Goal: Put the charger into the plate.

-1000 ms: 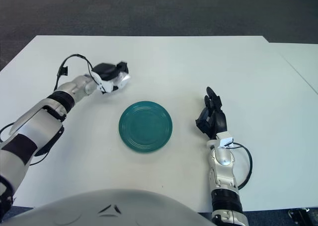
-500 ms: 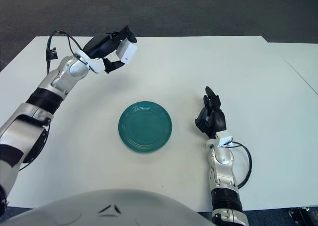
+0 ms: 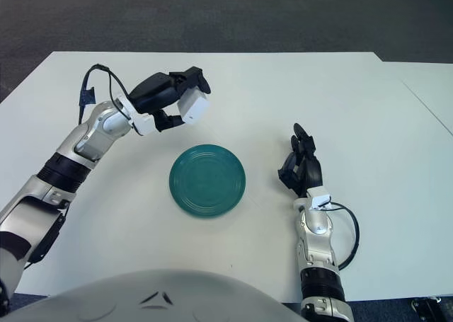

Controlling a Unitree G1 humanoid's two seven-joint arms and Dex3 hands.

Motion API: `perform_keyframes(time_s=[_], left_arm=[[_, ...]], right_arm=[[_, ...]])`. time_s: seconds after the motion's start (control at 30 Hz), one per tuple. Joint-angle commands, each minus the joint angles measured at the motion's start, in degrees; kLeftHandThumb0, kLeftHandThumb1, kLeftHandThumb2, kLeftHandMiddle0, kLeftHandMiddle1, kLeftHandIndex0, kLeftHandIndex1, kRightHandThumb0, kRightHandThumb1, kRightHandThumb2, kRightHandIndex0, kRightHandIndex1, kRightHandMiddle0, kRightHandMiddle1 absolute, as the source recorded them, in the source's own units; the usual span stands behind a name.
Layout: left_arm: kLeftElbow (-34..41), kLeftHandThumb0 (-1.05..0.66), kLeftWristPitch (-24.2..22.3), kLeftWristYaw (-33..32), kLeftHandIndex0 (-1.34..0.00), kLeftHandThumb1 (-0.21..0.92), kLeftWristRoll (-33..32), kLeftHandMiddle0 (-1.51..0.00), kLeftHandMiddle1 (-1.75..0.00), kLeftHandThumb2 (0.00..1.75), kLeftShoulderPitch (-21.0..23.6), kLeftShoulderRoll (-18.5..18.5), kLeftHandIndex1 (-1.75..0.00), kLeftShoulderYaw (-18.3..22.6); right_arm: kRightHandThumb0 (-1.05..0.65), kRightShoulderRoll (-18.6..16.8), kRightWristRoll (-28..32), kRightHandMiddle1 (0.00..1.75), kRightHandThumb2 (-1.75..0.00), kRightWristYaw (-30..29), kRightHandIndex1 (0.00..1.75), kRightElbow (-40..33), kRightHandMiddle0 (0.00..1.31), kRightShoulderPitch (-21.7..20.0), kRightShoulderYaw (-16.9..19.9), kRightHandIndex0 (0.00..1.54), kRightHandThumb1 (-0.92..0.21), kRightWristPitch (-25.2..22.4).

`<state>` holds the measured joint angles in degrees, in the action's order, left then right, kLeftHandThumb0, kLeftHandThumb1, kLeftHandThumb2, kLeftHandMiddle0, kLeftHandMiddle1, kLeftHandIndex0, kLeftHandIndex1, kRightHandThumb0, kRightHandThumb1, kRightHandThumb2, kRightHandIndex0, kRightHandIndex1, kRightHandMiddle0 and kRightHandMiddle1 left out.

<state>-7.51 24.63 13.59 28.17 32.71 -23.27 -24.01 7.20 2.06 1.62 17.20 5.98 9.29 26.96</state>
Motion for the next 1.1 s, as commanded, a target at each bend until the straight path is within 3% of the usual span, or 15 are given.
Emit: perform_keyframes(time_s=[0.0, 0.33, 0.6, 0.9, 1.07], left_arm=[[1.45, 0.0, 2.13, 0.4, -0.53, 0.14, 2.85, -0.74, -1.69, 1.51, -1.74, 0.3, -1.75, -2.06], [5.02, 0.0, 3.78, 2.97, -0.59, 0.07, 7.59, -0.8, -1.67, 1.58, -5.95, 1.54, -1.75, -6.41], [4.96, 0.0, 5.1, 2.69, -0.61, 0.04, 18.81, -0.82, -1.68, 1.61, -4.66, 2.01, -1.75, -11.05], [-3.14, 0.0, 5.87, 1.8, -0.6, 0.04, 26.59, -0.85, -1.62, 1.59, -3.32, 3.75, -1.75, -17.02], [-5.71, 0.0, 7.91, 0.58, -0.58, 0.05, 28.01, -0.84, -1.65, 1.59, -2.48, 3.33, -1.75, -18.16]], right_arm=[[-0.93, -1.36, -0.61, 0.35, -1.03, -0.2, 0.0, 1.76, 0.0, 2.04, -1.15, 0.13, -0.92, -1.62], [-0.92, -2.04, -1.36, 0.34, -1.04, -1.35, 0.01, 0.57, 0.0, 2.49, -1.38, 0.14, -0.92, -2.78], [-0.93, -2.4, -1.37, 0.35, -1.03, -1.72, 0.01, 0.26, 0.0, 2.54, -1.76, 0.15, -0.92, -2.78], [-0.94, -2.56, -1.76, 0.34, -1.04, -1.93, 0.0, -0.49, 0.0, 2.32, -2.66, 0.15, -0.92, -4.21], [-0.93, -2.94, -1.91, 0.34, -1.03, -2.35, 0.01, -1.63, 0.0, 2.53, -3.18, 0.16, -0.92, -5.86]])
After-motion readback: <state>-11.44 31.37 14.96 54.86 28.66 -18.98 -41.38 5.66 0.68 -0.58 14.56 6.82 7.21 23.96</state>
